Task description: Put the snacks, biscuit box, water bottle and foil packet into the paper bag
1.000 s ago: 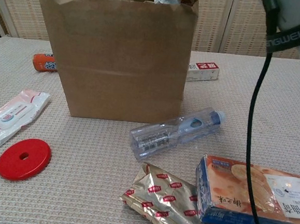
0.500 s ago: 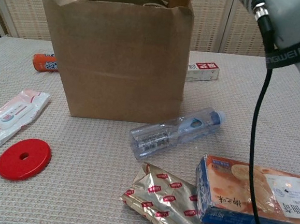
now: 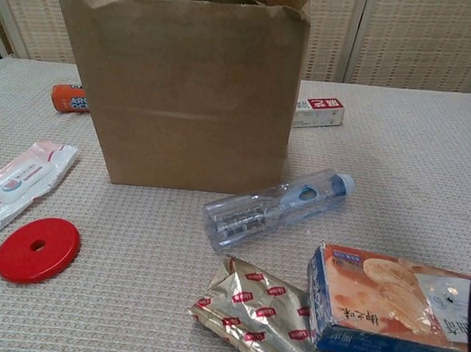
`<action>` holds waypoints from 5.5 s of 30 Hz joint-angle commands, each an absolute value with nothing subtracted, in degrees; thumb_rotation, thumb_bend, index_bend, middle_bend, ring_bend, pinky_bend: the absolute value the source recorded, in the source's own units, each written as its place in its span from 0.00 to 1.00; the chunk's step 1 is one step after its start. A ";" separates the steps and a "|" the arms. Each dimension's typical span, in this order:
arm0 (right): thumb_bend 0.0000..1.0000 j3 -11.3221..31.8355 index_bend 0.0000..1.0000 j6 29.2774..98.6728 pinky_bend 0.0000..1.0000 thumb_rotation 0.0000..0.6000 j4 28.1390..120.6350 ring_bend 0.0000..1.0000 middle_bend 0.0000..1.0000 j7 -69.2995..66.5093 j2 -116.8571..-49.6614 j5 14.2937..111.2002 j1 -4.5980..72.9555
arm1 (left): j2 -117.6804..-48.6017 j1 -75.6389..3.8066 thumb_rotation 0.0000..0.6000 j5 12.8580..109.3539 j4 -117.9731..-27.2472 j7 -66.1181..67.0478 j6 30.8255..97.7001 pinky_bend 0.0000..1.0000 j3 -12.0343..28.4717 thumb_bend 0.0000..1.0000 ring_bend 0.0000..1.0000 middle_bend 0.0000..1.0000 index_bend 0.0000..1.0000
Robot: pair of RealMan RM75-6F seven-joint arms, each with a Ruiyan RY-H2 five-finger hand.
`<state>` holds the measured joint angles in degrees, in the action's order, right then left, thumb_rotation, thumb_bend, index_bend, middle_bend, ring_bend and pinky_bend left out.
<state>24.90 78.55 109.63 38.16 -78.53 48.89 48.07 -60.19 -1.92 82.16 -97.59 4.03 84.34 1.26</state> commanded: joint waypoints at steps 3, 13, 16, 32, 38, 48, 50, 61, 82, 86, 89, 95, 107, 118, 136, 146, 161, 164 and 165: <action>0.15 19.84 0.01 71.39 0.23 1.00 117.63 0.06 0.11 28.82 -63.51 46.33 37.61 | -60.29 -2.03 1.00 82.02 -97.80 4.75 84.16 0.00 1.27 0.38 0.00 0.00 0.00; 0.03 11.61 0.00 45.60 0.16 1.00 118.02 0.05 0.11 18.23 -47.90 45.82 35.35 | -61.63 -2.51 1.00 81.41 -97.72 7.93 84.18 0.00 1.82 0.38 0.00 0.00 0.00; 0.01 9.90 0.00 38.51 0.11 1.00 116.86 0.01 0.10 16.94 -45.34 48.55 36.43 | -62.05 -2.60 1.00 81.10 -97.69 9.00 84.24 0.00 1.98 0.38 0.00 0.00 0.00; 0.00 2.96 0.00 27.74 0.03 1.00 119.42 0.00 0.02 11.92 -49.26 66.98 36.58 | -62.72 -2.25 1.00 80.49 -97.67 10.78 85.16 0.00 2.22 0.38 0.00 0.00 0.00; 0.00 0.31 0.00 29.08 0.03 1.00 118.70 0.00 0.02 14.63 -52.82 66.88 37.77 | -62.59 -2.13 1.00 80.64 -97.55 10.39 85.27 0.00 2.12 0.38 0.00 0.00 0.00; 0.00 -3.60 0.00 33.99 0.00 1.00 118.07 0.00 0.00 20.98 -57.20 61.66 39.93 | -62.41 -2.15 1.00 80.75 -97.53 9.80 85.10 0.00 2.09 0.38 0.00 0.00 0.00; 0.00 -4.41 0.00 35.37 0.00 1.00 118.22 0.00 0.00 22.17 -58.06 61.08 39.98 | -62.37 -2.16 1.00 80.72 -97.57 9.69 85.03 0.00 2.08 0.38 0.00 0.00 0.00; 0.00 -7.37 0.00 41.28 0.00 1.00 118.01 0.00 0.00 27.19 -62.25 58.28 39.55 | -62.34 -2.13 1.00 80.83 -97.54 9.65 85.07 0.00 2.04 0.38 0.00 0.00 0.00; 0.00 -10.84 0.00 48.32 0.00 1.00 119.47 0.00 0.00 34.12 -66.27 52.82 40.18 | -62.18 -2.16 1.00 80.78 -97.73 9.62 84.86 0.00 1.99 0.38 0.00 0.00 0.00; 0.00 -11.07 0.00 50.35 0.02 1.00 118.99 0.00 0.00 35.40 -67.69 52.96 39.95 | -62.14 -2.18 1.00 80.75 -97.76 9.48 84.78 0.00 1.99 0.38 0.00 0.00 0.00; 0.07 -10.64 0.07 53.87 0.22 1.00 118.09 0.08 0.09 35.37 -69.41 54.65 38.38 | -62.08 -2.19 1.00 80.71 -97.78 9.30 84.70 0.00 1.99 0.38 0.00 0.00 0.00; 0.30 -9.73 0.56 57.66 0.71 1.00 116.41 0.58 0.52 32.07 -70.87 59.23 35.43 | -61.98 -2.22 1.00 80.65 -97.90 9.16 84.62 0.00 2.02 0.38 0.00 0.00 0.00; 0.34 -3.02 0.63 62.80 0.79 1.00 116.60 0.66 0.59 16.69 -66.43 68.11 31.96 | -62.08 -2.18 1.00 80.72 -97.88 9.40 84.78 0.00 2.01 0.38 0.00 0.00 0.00; 0.34 14.60 0.63 73.83 0.79 1.00 117.13 0.64 0.59 4.00 -62.94 66.99 32.14 | -62.03 -2.23 1.00 80.70 -97.92 9.32 84.61 0.00 1.97 0.38 0.00 0.00 0.00; 0.34 30.56 0.61 80.89 0.79 1.00 104.10 0.63 0.59 19.67 -85.06 63.32 50.65 | -61.57 -2.45 1.00 80.92 -97.85 7.81 83.96 0.00 1.82 0.38 0.00 0.00 0.00; 0.34 31.97 0.60 81.43 0.77 1.00 93.33 0.62 0.59 24.50 -96.57 62.41 59.38 | -61.13 -2.47 1.00 80.98 -97.85 6.44 83.61 0.00 1.71 0.38 0.00 0.00 0.00; 0.22 29.22 0.03 73.21 0.25 1.00 91.14 0.14 0.23 30.36 -98.71 53.27 60.17 | -60.74 -2.50 1.00 80.80 -97.98 5.87 83.36 0.00 1.68 0.38 0.00 0.00 0.00; 0.18 29.33 0.00 73.17 0.17 1.00 92.91 0.06 0.14 31.60 -97.56 51.71 59.62 | -60.73 -2.46 1.00 80.96 -98.01 5.96 83.50 0.00 1.63 0.38 0.00 0.00 0.00; 0.16 29.23 0.00 73.29 0.15 1.00 93.28 0.03 0.11 31.97 -97.20 51.48 59.42 | -60.73 -2.45 1.00 80.99 -98.01 5.97 83.53 0.00 1.63 0.38 0.00 0.00 0.00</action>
